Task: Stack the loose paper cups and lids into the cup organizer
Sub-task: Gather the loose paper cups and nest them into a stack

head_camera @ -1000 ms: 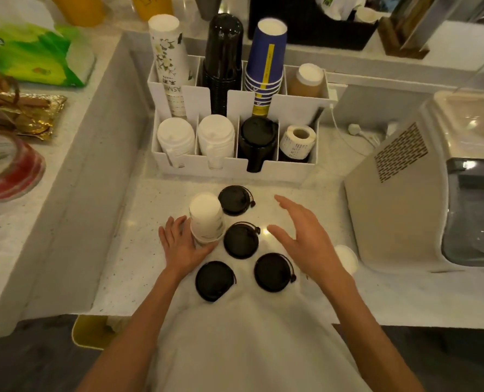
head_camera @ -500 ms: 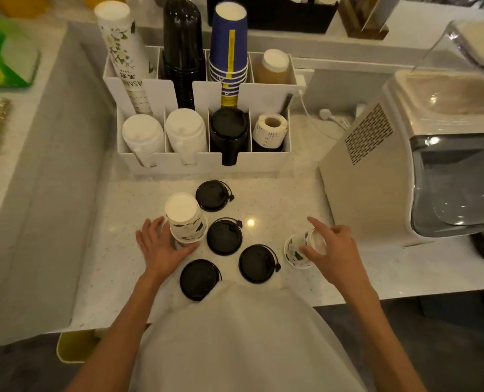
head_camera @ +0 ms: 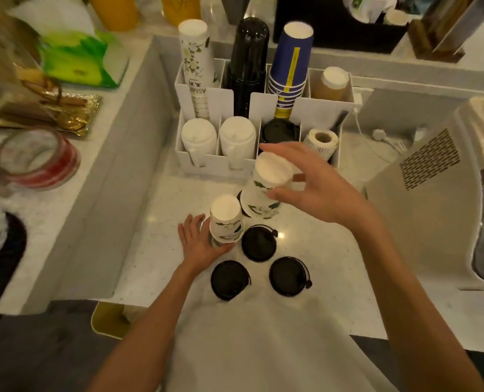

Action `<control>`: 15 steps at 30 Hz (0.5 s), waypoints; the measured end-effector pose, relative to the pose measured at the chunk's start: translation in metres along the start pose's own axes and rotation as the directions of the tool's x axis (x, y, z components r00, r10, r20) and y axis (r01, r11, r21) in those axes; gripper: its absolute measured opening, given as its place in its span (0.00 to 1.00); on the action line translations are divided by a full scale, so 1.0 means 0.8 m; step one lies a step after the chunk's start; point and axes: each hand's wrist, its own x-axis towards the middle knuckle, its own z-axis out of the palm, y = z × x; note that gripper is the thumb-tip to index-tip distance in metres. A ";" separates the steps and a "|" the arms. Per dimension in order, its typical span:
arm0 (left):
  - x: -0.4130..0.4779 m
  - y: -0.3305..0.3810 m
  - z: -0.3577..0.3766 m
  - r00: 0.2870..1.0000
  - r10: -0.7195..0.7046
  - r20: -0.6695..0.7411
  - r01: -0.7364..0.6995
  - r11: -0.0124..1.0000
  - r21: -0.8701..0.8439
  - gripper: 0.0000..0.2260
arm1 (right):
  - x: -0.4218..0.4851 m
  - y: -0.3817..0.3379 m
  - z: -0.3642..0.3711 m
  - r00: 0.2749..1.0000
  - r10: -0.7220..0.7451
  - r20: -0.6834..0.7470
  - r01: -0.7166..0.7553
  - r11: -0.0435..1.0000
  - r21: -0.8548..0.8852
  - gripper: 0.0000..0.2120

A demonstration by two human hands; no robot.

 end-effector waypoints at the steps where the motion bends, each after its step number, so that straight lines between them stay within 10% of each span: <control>1: -0.001 0.002 -0.002 1.000 -0.011 0.006 0.011 1.000 -0.003 0.46 | 0.012 -0.012 0.001 0.997 -0.056 0.054 0.057 0.998 -0.025 0.35; 15: -0.005 0.013 -0.007 0.999 -0.035 0.007 0.035 0.999 -0.006 0.47 | 0.075 -0.054 0.036 0.870 -0.201 0.450 0.212 0.977 0.027 0.33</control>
